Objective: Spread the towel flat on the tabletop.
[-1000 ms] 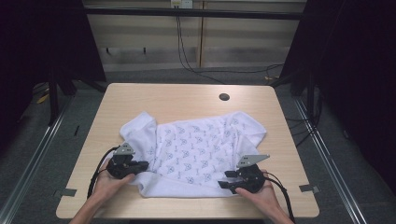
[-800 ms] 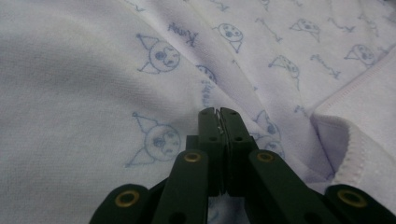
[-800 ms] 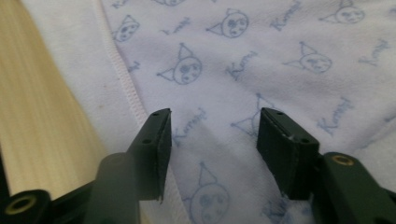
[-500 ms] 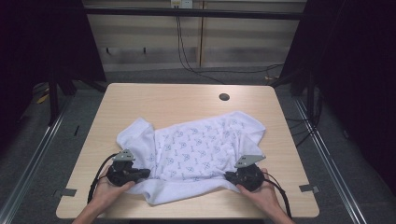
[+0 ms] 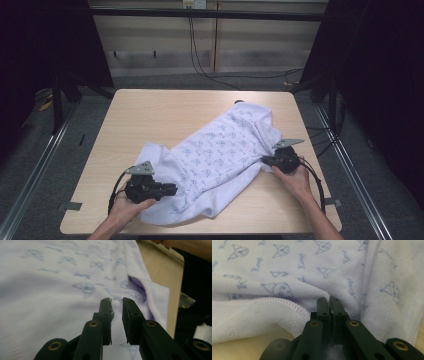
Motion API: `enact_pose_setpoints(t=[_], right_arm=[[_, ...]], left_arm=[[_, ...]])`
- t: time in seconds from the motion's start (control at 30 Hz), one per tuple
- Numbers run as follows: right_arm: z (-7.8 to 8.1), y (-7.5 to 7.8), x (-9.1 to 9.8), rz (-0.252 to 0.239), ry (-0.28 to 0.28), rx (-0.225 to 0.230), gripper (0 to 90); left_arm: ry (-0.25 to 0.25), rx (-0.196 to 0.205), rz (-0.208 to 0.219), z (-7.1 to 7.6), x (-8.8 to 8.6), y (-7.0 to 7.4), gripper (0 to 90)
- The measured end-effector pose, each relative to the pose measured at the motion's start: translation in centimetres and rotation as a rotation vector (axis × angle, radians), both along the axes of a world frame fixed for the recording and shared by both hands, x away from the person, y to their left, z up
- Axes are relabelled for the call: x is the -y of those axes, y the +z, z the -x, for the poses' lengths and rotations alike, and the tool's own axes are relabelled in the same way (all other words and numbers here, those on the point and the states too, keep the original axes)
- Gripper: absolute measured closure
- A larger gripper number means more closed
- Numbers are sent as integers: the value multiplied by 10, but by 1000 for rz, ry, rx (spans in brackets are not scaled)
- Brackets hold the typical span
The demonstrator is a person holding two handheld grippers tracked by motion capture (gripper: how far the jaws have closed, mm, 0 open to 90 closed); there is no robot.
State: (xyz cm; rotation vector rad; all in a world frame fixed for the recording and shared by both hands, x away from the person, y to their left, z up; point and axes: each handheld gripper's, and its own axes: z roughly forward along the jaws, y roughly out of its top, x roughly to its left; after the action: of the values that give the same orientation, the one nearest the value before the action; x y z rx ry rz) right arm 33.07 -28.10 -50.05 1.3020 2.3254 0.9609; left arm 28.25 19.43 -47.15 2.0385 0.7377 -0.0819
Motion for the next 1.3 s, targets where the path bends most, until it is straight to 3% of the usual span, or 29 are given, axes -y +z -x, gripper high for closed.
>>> enact_pose_setpoints(t=[0.03, 0.07, 0.1, 0.13, 0.17, 0.2, 0.23, 0.27, 0.3, 0.4, 0.43, 0.47, 0.53, 0.57, 0.6, 0.63, 0.67, 0.7, 0.73, 0.77, 0.8, 0.87, 0.93, 0.97, 1.03, 1.1, 1.13, 1.2, 1.3], right_arm=[[0, 0, 0, 0, 0, 0, 883], [-5, -1, 4, 7, -26, 10, 871], [-6, 0, 5, 0, -32, 9, 819], [-4, 1, 5, -2, -42, 10, 748], [-4, 1, 5, -2, -42, 10, 748], [2, 8, 4, -22, -45, 23, 668], [2, 8, 4, -22, -45, 23, 668], [13, 18, 2, -57, -41, 44, 616], [19, 23, 0, -73, -26, 58, 608], [37, 36, -14, -126, 23, 85, 596], [37, 36, -14, -126, 23, 85, 596], [48, 40, -32, -150, 90, 78, 608], [57, 39, -56, -158, 174, 59, 613], [57, 39, -56, -158, 174, 59, 613], [64, 35, -81, -180, 252, 29, 626], [64, 35, -81, -180, 252, 29, 626], [68, 33, -106, -200, 317, -1, 637], [69, 32, -119, -220, 348, -12, 640], [71, 32, -131, -236, 382, -26, 642], [71, 32, -131, -236, 382, -26, 642], [76, 32, -155, -255, 438, -38, 651], [83, 32, -178, -258, 497, -53, 653], [90, 30, -200, -276, 548, -83, 652], [90, 30, -200, -276, 548, -83, 652], [103, 22, -232, -269, 628, -121, 630], [107, 17, -242, -260, 657, -129, 614], [114, 9, -259, -217, 700, -134, 559], [116, 1, -269, -163, 705, -115, 546], [113, 0, -269, -153, 714, -88, 542]], left_arm=[[0, 0, 0, 0, 0, 0, 764], [57, 8, -6, -9, -9, 0, 742], [57, 8, -6, -9, -9, 0, 722], [89, 16, -22, -14, -14, -1, 701], [121, 24, -29, -20, -21, -2, 701], [175, 3, -16, -32, -35, -7, 677], [175, 3, -16, -32, -35, -7, 679], [226, 13, -29, -40, -47, -11, 683], [226, 13, -29, -40, -47, -11, 696], [238, 21, -111, -50, -50, -25, 711], [238, 21, -111, -50, -50, -25, 709], [232, 22, -136, -54, -44, -31, 708], [232, 34, -149, -56, -40, -31, 721], [232, 34, -149, -56, -40, -31, 757], [218, 58, -177, -53, -38, -31, 808], [218, 58, -177, -53, -38, -31, 839], [210, 60, -190, -51, -38, -30, 852], [202, 61, -199, -49, -38, -29, 859], [201, 44, -202, -42, -40, -27, 861], [201, 44, -202, -42, -40, -27, 862], [191, 10, -188, -32, -44, -27, 863], [183, 14, -194, -26, -45, -26, 863], [167, -7, -188, -10, -49, -25, 862], [167, -7, -188, -10, -49, -25, 862], [165, -1, -200, -5, -49, -24, 858], [168, -1, -195, -6, -48, -25, 854], [172, -15, -172, -10, -48, -26, 853], [186, -17, -160, -15, -48, -27, 850], [204, -20, -150, -22, -47, -28, 843]])
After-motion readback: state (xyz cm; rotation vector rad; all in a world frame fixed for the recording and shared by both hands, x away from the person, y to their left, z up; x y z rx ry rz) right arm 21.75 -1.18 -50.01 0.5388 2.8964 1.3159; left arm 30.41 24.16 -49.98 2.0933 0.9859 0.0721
